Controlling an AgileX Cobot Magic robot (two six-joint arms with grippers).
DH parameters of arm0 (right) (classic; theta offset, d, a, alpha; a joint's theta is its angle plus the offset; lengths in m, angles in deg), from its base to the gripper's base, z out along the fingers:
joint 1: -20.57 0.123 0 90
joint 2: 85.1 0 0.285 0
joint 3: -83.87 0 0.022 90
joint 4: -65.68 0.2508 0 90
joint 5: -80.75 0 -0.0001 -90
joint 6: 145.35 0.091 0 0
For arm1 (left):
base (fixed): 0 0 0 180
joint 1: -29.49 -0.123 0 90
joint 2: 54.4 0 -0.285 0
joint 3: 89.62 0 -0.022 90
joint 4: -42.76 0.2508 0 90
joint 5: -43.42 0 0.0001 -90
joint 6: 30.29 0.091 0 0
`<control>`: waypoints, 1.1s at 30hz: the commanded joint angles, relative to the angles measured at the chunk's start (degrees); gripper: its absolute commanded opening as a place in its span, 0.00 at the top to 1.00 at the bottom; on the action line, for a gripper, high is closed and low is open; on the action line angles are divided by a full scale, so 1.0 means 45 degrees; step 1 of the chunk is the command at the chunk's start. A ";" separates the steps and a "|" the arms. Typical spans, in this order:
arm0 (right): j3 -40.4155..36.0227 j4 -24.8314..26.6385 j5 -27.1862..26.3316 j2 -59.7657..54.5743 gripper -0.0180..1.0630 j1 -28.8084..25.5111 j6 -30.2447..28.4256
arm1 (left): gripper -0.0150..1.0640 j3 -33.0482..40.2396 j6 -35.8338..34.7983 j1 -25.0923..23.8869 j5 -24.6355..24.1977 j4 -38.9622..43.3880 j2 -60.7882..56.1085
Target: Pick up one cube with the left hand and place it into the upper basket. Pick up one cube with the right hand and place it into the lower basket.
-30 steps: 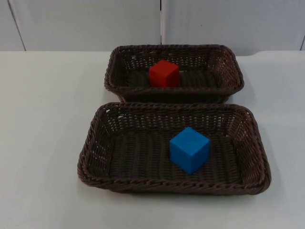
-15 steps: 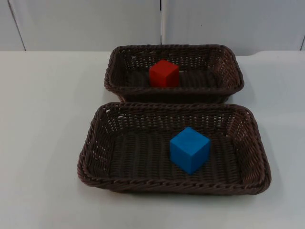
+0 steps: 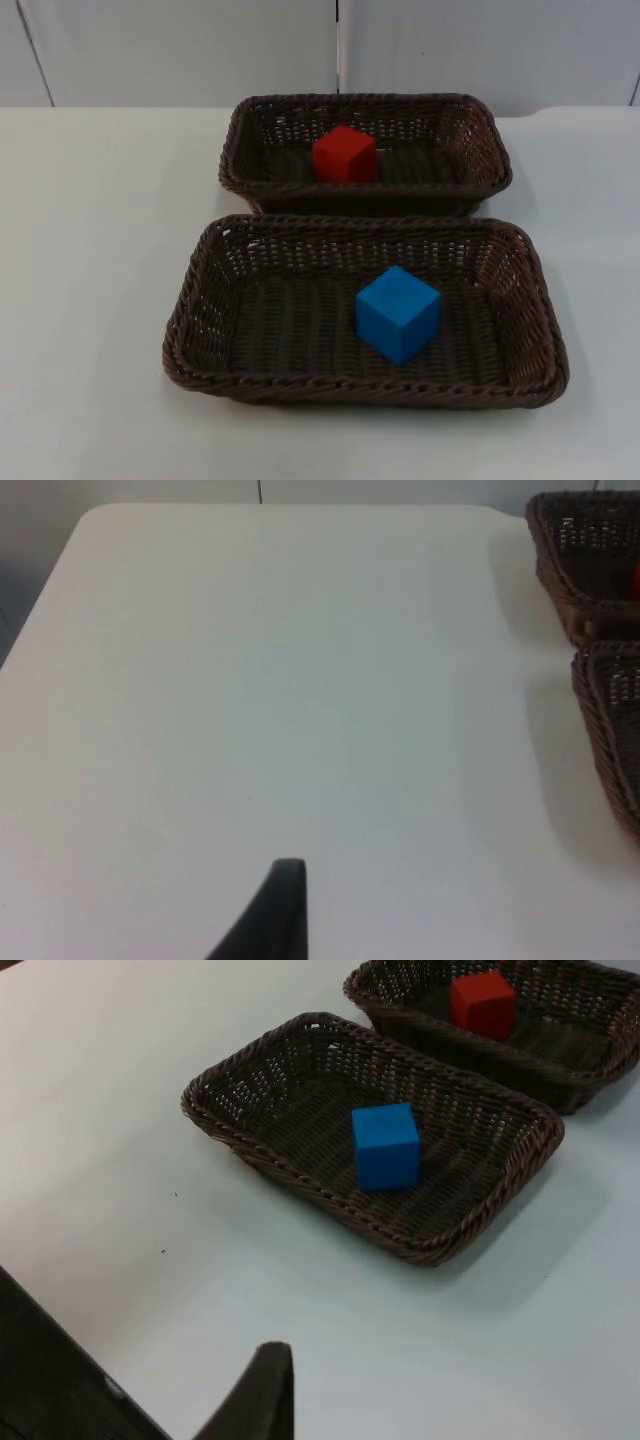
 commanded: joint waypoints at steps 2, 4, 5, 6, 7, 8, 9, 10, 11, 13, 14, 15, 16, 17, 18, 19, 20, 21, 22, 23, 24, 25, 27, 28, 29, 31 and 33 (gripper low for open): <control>-0.0033 0.0035 -0.0012 0.0047 0.01 -0.0111 0.0000 | 0.01 0.0064 -0.0102 -0.0030 -0.0007 0.0041 -0.0052; -0.0033 0.0035 -0.0012 0.0047 0.01 -0.0265 0.0000 | 0.01 0.0064 -0.0102 -0.0030 -0.0007 0.0041 -0.0052; -0.0033 0.0035 -0.0012 0.0047 0.01 -0.0414 0.0000 | 0.01 0.0064 -0.0102 -0.0030 -0.0007 0.0041 -0.0052; -0.0033 0.0035 -0.0012 0.0047 0.01 -0.0768 0.0000 | 0.01 0.0064 -0.0102 -0.0030 -0.0007 0.0041 -0.0052; -0.0033 0.0035 -0.0012 0.0047 0.01 -0.1035 0.0000 | 0.01 0.0064 -0.0102 -0.0030 -0.0007 0.0041 -0.0052; -0.0033 0.0035 -0.0012 0.0047 0.01 -0.1250 0.0000 | 0.01 0.0064 -0.0102 -0.0030 -0.0007 0.0041 -0.0052; -0.0033 0.0035 -0.0012 0.0047 0.01 -0.1250 0.0000 | 0.01 0.0064 -0.0102 -0.0030 -0.0007 0.0041 -0.0052; -0.0033 0.0035 -0.0012 0.0047 0.01 -0.1503 0.0000 | 0.01 0.0064 -0.0102 -0.0030 -0.0007 0.0041 -0.0052; -0.0033 0.0035 -0.0012 0.0047 0.01 -0.1750 0.0000 | 0.01 0.0064 -0.0102 -0.0030 -0.0007 0.0041 -0.0052; -0.0033 0.0035 -0.0012 0.0047 0.01 -0.2156 0.0000 | 0.01 0.0064 -0.0102 -0.0030 -0.0007 0.0041 -0.0052; -0.0033 0.0035 -0.0012 0.0047 0.01 -0.2156 0.0000 | 0.01 0.0064 -0.0102 -0.0030 -0.0007 0.0041 -0.0052; -0.0033 0.0035 -0.0012 0.0047 0.01 -0.2358 0.0000 | 0.01 0.0064 -0.0102 -0.0030 -0.0007 0.0041 -0.0052; -0.0033 0.0035 -0.0012 0.0047 0.01 -0.2556 0.0000 | 0.01 0.0064 -0.0102 -0.0030 -0.0007 0.0041 -0.0052; -0.0033 0.0035 -0.0012 0.0047 0.01 -0.2714 0.0000 | 0.01 0.0064 -0.0102 -0.0030 -0.0007 0.0041 -0.0052; -0.0033 0.0035 -0.0012 0.0047 0.01 -0.2906 0.0000 | 0.01 0.0064 -0.0102 -0.0030 -0.0007 0.0041 -0.0052; -0.0033 0.0035 -0.0012 0.0047 0.01 -0.3082 0.0000 | 0.01 0.0064 -0.0102 -0.0030 -0.0007 0.0041 -0.0052; -0.0033 0.0035 -0.0012 0.0047 0.01 -0.3082 0.0000 | 0.01 0.0064 -0.0102 -0.0030 -0.0007 0.0041 -0.0052; -0.0033 0.0035 -0.0012 0.0047 0.01 -0.3253 0.0000 | 0.01 0.0064 -0.0102 -0.0030 -0.0007 0.0041 -0.0052; -0.0033 0.0035 -0.0012 0.0047 0.01 -0.3404 0.0000 | 0.01 0.0064 -0.0102 -0.0030 -0.0007 0.0041 -0.0052; -0.0033 0.0035 -0.0012 0.0047 0.01 -0.3572 0.0000 | 0.01 0.0064 -0.0102 -0.0030 -0.0007 0.0041 -0.0052; -0.0033 0.0035 -0.0012 0.0047 0.01 -0.3735 0.0000 | 0.01 0.0064 -0.0102 -0.0030 -0.0007 0.0041 -0.0052; -0.0033 0.0035 -0.0012 0.0047 0.01 -0.3871 0.0000 | 0.01 0.0064 -0.0102 -0.0030 -0.0007 0.0041 -0.0052; -0.0033 0.0035 -0.0012 0.0047 0.01 -0.4034 0.0000 | 0.01 0.0064 -0.0102 -0.0030 -0.0007 0.0041 -0.0052; -0.0033 0.0035 -0.0012 0.0047 0.01 -0.4192 0.0000 | 0.01 0.0064 -0.0102 -0.0030 -0.0007 0.0041 -0.0052; -0.0033 0.0035 -0.0012 0.0047 0.01 -0.4354 0.0000 | 0.01 0.0064 -0.0102 -0.0030 -0.0007 0.0041 -0.0052; -0.0033 0.0035 -0.0012 0.0047 0.01 -0.4658 0.0000 | 0.01 0.0064 -0.0102 -0.0030 -0.0007 0.0041 -0.0052; -0.0033 0.0035 -0.0012 0.0047 0.01 -0.4820 0.0000 | 0.01 0.0064 -0.0102 -0.0030 -0.0007 0.0041 -0.0052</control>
